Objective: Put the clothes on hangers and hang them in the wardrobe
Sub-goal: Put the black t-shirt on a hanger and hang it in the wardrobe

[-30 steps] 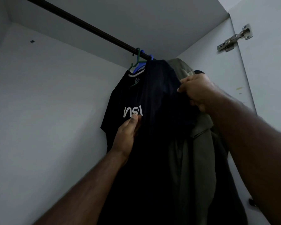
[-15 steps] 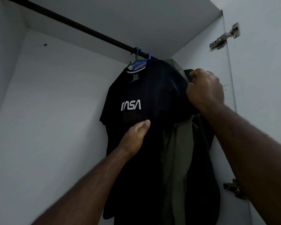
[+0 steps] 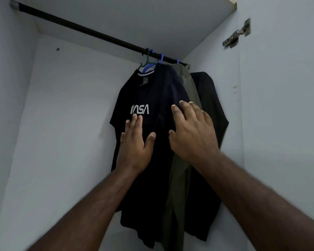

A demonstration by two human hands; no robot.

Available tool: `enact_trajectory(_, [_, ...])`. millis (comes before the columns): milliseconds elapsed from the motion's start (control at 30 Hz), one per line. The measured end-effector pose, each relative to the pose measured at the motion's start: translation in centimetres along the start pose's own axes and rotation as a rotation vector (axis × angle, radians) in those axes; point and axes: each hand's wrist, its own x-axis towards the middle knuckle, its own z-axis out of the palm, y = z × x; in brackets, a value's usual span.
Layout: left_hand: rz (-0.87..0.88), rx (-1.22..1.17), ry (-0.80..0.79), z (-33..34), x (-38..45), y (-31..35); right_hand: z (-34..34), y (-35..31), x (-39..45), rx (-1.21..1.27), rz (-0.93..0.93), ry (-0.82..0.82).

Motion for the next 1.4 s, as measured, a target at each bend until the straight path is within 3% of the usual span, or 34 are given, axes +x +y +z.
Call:
enact_trajectory(267, [0.122, 0.134, 0.026, -1.0, -2.9, 4.5, -4.5, 0.6, -5.1, -0.126, -0.045, 0.024])
enact_trajectory(433, [0.203, 0.003, -0.011, -0.2, -6.7, 9.7, -8.9, 2.5, -9.4, -0.236, -0.001, 0.03])
enact_trajectory(633, [0.297, -0.194, -0.115, 2.6, -12.8, 18.8, -16.5, 5.9, -17.2, -0.378, 0.094, -0.076])
enact_trajectory(833, [0.39, -0.426, -0.209, 5.7, -19.2, 31.5, -26.9, 12.1, -24.9, -0.611, 0.211, -0.124])
enact_trajectory(1067, [0.515, -0.744, -0.329, 8.3, -29.3, 51.8, -42.6, 20.2, -35.2, -0.859, 0.363, -0.174])
enact_trajectory(1400, [0.706, -1.126, -0.467, 6.1, -43.9, 78.2, -65.2, 25.7, -47.9, -1.233, 0.656, -0.334])
